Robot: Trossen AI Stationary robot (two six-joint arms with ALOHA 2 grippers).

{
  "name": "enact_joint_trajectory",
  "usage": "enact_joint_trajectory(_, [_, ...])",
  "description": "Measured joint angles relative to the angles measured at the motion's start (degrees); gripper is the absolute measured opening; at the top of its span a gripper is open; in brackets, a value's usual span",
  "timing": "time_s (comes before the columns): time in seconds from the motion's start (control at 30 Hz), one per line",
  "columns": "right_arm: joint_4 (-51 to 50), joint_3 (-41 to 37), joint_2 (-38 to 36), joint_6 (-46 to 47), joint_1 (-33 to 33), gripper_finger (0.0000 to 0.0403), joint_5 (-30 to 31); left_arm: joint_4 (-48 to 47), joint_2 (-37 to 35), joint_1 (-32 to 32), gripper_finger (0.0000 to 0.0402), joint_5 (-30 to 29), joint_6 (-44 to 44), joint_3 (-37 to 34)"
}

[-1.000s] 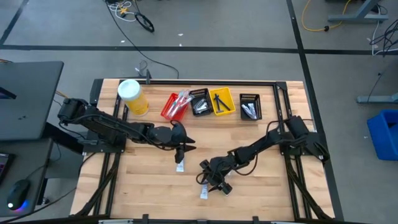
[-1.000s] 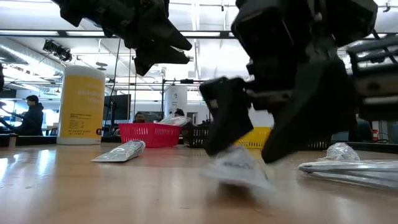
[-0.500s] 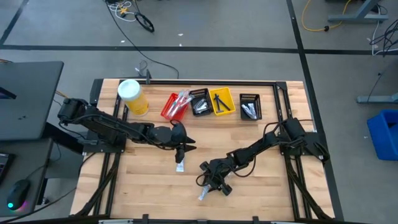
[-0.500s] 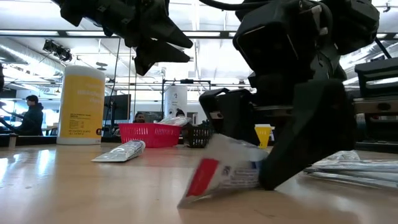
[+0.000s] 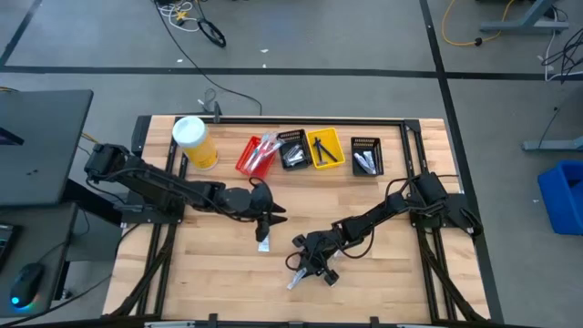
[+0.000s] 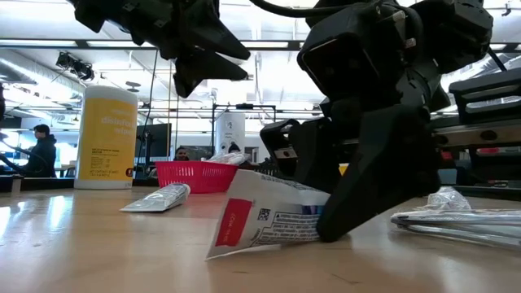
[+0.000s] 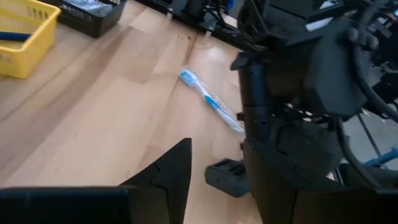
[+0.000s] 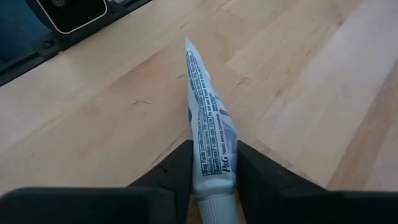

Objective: Pick & Place Travel size toiletries
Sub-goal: Put the purple toothpaste into the right black bin

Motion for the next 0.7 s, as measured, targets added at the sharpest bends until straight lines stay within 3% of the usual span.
enact_joint_trajectory(0.47, [-1.0,-0.2,-1.0,0.4,-1.8,0.0089,-1.1,0.0,0.0,-3.0,0.0155,0.0,0.0,0.0])
enact_joint_trajectory(0.7, [-15.1,-0.3,-11.2,0.4,-4.1,0.0088,3.2,-0.1,0.0,-3.3,0.0155,-0.1,0.0,0.0])
